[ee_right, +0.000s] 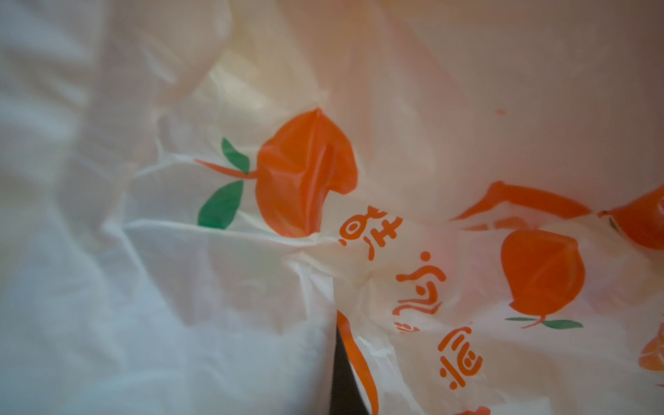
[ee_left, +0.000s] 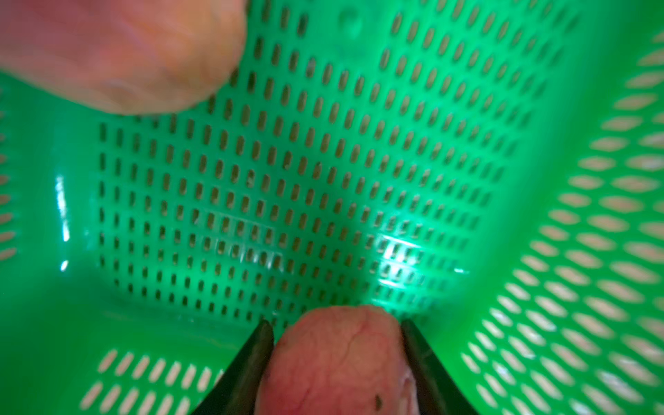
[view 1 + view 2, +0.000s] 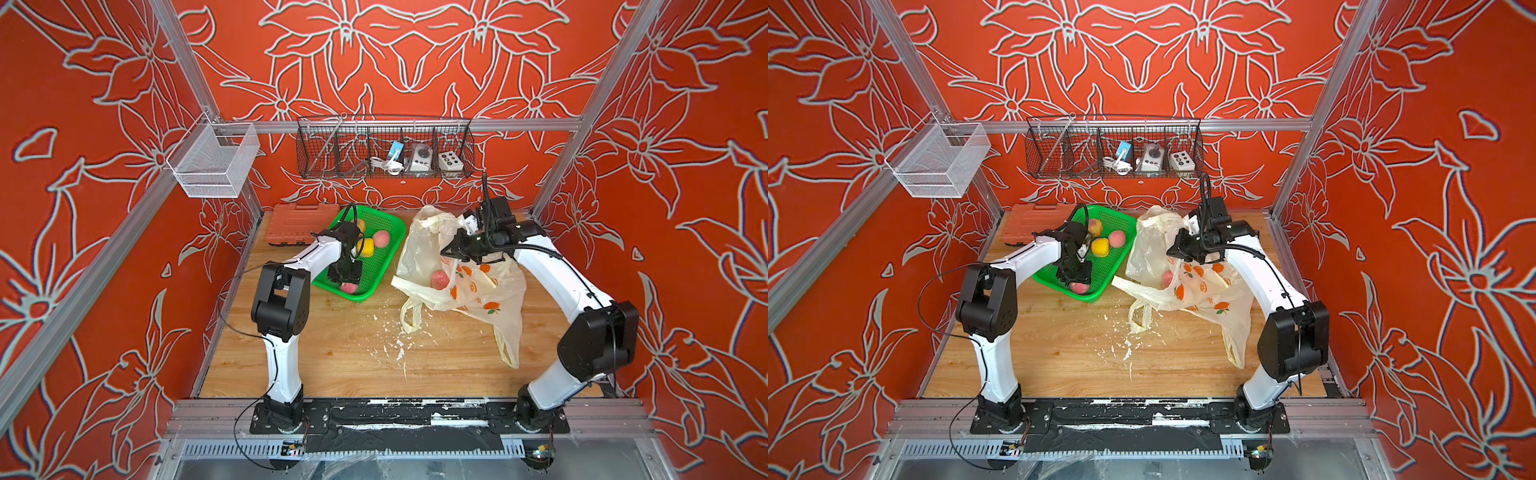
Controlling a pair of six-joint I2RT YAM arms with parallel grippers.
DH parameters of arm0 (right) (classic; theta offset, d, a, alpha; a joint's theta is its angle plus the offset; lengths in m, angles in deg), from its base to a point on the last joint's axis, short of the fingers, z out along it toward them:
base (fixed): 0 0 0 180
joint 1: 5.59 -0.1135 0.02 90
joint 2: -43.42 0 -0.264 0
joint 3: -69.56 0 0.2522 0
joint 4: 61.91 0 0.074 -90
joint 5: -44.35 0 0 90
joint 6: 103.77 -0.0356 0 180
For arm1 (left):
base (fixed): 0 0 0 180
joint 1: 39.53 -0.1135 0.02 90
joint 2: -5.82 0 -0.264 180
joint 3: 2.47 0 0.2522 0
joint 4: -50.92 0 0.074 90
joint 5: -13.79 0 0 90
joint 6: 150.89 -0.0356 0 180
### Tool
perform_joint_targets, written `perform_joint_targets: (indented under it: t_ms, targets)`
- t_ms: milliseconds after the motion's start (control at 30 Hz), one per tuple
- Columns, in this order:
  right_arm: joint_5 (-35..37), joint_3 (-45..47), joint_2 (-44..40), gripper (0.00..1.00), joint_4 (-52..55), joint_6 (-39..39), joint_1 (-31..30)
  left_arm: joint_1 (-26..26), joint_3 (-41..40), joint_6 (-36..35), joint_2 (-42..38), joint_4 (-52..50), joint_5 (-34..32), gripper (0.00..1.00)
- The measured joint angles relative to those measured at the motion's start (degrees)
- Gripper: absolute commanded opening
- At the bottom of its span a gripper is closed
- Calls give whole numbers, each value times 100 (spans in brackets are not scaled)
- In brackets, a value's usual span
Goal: Place the peach into a plastic bag & tie a knot
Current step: Pick up the peach from the basket, then place the peach in the plastic bag, then pick up the peach from the basket.
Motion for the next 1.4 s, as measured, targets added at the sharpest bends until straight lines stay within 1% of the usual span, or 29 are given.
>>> perform_joint_targets:
  t_ms: [100, 167, 267, 333, 400, 467, 567, 633, 667, 700, 767, 800, 900, 1033, 1133, 1200, 1233, 1300, 1333, 1400]
  targets:
    - [2, 0, 0, 0, 2, 20, 0, 31, 44, 98, -811, 72, 389, 42]
    - [2, 0, 0, 0, 0, 24, 0, 162, 133, 168, -1421, 201, 638, 43]
    - [0, 0, 0, 0, -2, 24, 0, 610, 350, 350, -2059, 562, 1027, 43]
    - [0, 0, 0, 0, -2, 24, 0, 984, 404, 566, -2253, 1054, 1386, 43]
    - [0, 0, 0, 0, -9, 22, 0, 1325, 380, 815, -2243, 1661, 1781, 44]
    - [0, 0, 0, 0, -20, 22, 0, 1567, 385, 977, -2002, 2184, 2044, 45]
    - [-2, 11, 0, 0, -33, 20, 0, 1746, 426, 1054, -1410, 2634, 2227, 48]
    - [-4, 26, 0, 0, -46, 15, 0, 1781, 358, 1093, -1005, 2828, 2269, 52]
    - [-4, 33, 0, 0, -59, 13, 0, 1784, 286, 1099, -852, 2874, 2264, 56]
    - [-4, 35, 0, 0, -61, 9, 0, 1784, 188, 1095, -721, 2916, 2260, 62]
    - [-7, 35, 0, 0, -68, -11, 0, 1784, 72, 1095, -577, 2918, 2253, 77]
    - [-7, 35, 0, 0, -68, -17, 0, 1779, 68, 1047, -525, 2898, 2258, 82]
    - [-7, 37, 0, 0, -70, -22, 0, 1770, 181, 922, -509, 2828, 2282, 86]
    - [-4, 57, 0, 0, -66, -22, 4, 1637, 260, 717, -761, 2583, 2452, 83]
    - [-2, 59, 0, 0, -63, -17, 15, 1259, 35, 487, -1357, 2120, 2557, 79]
    - [0, 59, 0, 0, -66, -11, 35, 866, -216, 337, -1908, 1775, 2503, 77]
    - [0, 59, 0, 0, -66, -7, 39, 616, -341, 278, -2212, 1587, 2398, 77]
    - [0, 59, 0, 0, -66, -7, 39, 177, -490, 214, -2579, 1331, 2116, 82]
    - [0, 59, 0, 0, -66, -7, 39, -33, -511, 184, -2662, 1193, 1803, 85]
    - [-2, 59, 0, 0, -66, -7, 39, -203, -485, 118, -2562, 1064, 1198, 88]
